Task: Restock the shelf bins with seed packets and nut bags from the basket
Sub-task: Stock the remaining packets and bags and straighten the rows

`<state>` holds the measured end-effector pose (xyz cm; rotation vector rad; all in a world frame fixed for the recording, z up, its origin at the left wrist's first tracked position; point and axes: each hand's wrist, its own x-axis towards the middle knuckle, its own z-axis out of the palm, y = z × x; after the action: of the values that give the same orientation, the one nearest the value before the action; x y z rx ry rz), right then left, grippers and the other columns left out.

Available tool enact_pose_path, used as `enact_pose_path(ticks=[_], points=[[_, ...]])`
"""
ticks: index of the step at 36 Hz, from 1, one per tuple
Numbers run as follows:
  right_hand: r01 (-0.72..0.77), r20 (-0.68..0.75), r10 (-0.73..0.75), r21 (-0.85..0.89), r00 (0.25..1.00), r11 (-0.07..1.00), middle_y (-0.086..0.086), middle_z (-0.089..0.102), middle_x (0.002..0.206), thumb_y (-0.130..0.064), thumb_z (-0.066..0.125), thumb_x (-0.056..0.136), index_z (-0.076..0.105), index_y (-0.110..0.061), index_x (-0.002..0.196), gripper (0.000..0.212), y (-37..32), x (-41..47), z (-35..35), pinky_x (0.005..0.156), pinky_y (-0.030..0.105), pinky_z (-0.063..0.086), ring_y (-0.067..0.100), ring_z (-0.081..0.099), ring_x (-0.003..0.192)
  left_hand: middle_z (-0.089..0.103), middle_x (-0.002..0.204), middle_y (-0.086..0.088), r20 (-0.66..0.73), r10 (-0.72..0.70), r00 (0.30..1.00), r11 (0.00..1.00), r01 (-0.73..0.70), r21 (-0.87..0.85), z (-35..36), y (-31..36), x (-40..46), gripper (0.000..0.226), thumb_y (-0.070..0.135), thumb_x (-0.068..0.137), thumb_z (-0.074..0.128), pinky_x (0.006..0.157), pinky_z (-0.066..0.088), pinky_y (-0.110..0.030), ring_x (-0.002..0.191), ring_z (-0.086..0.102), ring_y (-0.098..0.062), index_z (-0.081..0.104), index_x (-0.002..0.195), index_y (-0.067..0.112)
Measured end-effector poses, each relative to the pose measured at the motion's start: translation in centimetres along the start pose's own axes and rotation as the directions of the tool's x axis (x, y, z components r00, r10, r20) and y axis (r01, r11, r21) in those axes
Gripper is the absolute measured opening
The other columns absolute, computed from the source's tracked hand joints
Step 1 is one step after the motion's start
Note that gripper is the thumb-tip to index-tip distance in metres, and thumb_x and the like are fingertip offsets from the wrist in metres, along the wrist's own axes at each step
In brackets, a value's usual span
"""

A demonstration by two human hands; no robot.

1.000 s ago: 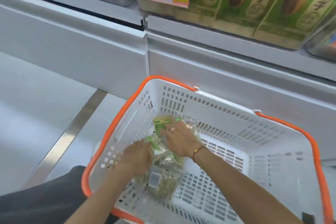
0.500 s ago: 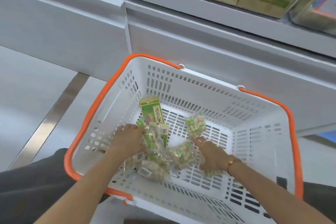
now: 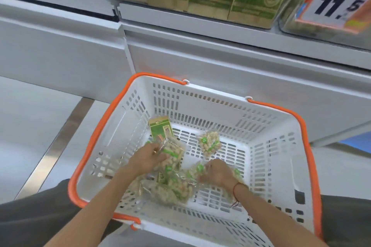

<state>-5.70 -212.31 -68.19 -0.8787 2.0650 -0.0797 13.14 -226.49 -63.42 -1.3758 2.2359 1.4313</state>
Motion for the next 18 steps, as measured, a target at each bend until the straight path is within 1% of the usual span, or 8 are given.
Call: enact_pose_path(ticks=[4,6,8,11,13,15,17,18], points=[[0.130,-0.037,-0.126,0.180,0.991,0.975,-0.007,0.047,0.065,-0.024,0.072,0.082,0.045,-0.019,0.061,0.034,-0.9,-1.0,-4.4,0.049,0.011,0.035,0.004,0.044,0.056,0.043,0.078,0.003,-0.011,-0.037,0.999,0.971,0.033,-0.237,-1.5,2.1,0.0,0.027,0.031,0.092,0.059,0.060,0.033,-0.020,0.070,0.043,-0.010,0.046,0.081,0.010],[0.159,-0.072,-0.144,0.289,0.987,0.944,-0.006,0.048,0.070,-0.024,0.076,0.079,0.046,-0.018,0.066,0.034,-1.5,-1.8,-7.6,0.059,0.017,0.045,0.007,0.050,0.065,0.054,0.108,-0.002,0.023,-0.089,0.996,0.921,0.091,-0.378,-2.2,3.2,-0.2,0.040,0.035,0.091,0.060,0.069,0.041,-0.020,0.095,0.052,-0.014,0.051,0.111,0.002],[0.184,-0.062,-0.174,0.381,0.983,0.906,-0.005,0.056,0.087,-0.028,0.081,0.074,0.054,-0.022,0.085,0.029,-2.2,-2.8,-10.8,0.080,0.027,0.052,0.013,0.059,0.086,0.045,0.136,-0.004,0.041,-0.082,0.996,0.890,0.092,-0.447,-2.9,4.5,-0.6,0.060,0.037,0.091,0.059,0.078,0.045,-0.023,0.112,0.049,-0.018,0.037,0.138,0.007],[0.246,-0.042,-0.252,0.420,0.967,0.874,0.003,0.063,0.098,-0.024,0.080,0.076,0.061,-0.020,0.087,0.023,-3.4,-5.3,-15.8,0.076,0.022,0.055,0.015,0.064,0.088,0.034,0.147,-0.004,0.050,-0.015,0.999,0.838,0.040,-0.545,-4.4,6.9,-1.4,0.074,0.040,0.091,0.058,0.095,0.044,-0.030,0.121,0.046,-0.022,0.019,0.149,0.015],[0.283,-0.070,-0.279,0.409,0.958,0.868,0.003,0.065,0.093,-0.022,0.078,0.078,0.066,-0.013,0.091,0.020,-4.0,-7.4,-18.9,0.073,0.020,0.056,0.014,0.065,0.086,0.044,0.138,-0.006,0.063,0.017,0.998,0.806,0.023,-0.591,-5.8,8.6,-1.7,0.082,0.043,0.087,0.063,0.102,0.044,-0.034,0.118,0.051,-0.020,0.020,0.149,0.010],[0.322,-0.117,-0.300,0.386,0.947,0.865,0.001,0.067,0.089,-0.023,0.078,0.078,0.068,-0.010,0.093,0.022,-4.5,-9.5,-21.8,0.070,0.018,0.054,0.010,0.065,0.083,0.060,0.101,-0.015,0.098,0.054,0.994,0.769,0.021,-0.639,-7.5,10.6,-2.2,0.082,0.042,0.083,0.070,0.104,0.043,-0.040,0.100,0.058,-0.020,0.032,0.141,-0.002],[0.363,-0.151,-0.330,0.360,0.932,0.860,-0.002,0.066,0.082,-0.022,0.077,0.078,0.068,-0.017,0.087,0.014,-4.8,-11.5,-24.2,0.069,0.019,0.050,0.008,0.062,0.077,0.042,0.060,-0.007,0.147,0.119,0.982,0.743,0.011,-0.669,-8.9,12.8,-2.7,0.033,0.031,0.085,0.069,0.104,0.043,-0.043,0.073,0.055,-0.019,0.063,0.102,0.003],[0.382,-0.170,-0.343,0.353,0.924,0.854,-0.003,0.066,0.079,-0.021,0.077,0.078,0.068,-0.019,0.085,0.012,-4.9,-12.3,-25.3,0.070,0.020,0.049,0.008,0.061,0.076,0.033,0.057,-0.003,0.157,0.142,0.977,0.742,0.000,-0.671,-9.6,14.0,-3.0,0.018,0.024,0.086,0.068,0.100,0.045,-0.041,0.064,0.051,-0.017,0.061,0.078,0.010]])
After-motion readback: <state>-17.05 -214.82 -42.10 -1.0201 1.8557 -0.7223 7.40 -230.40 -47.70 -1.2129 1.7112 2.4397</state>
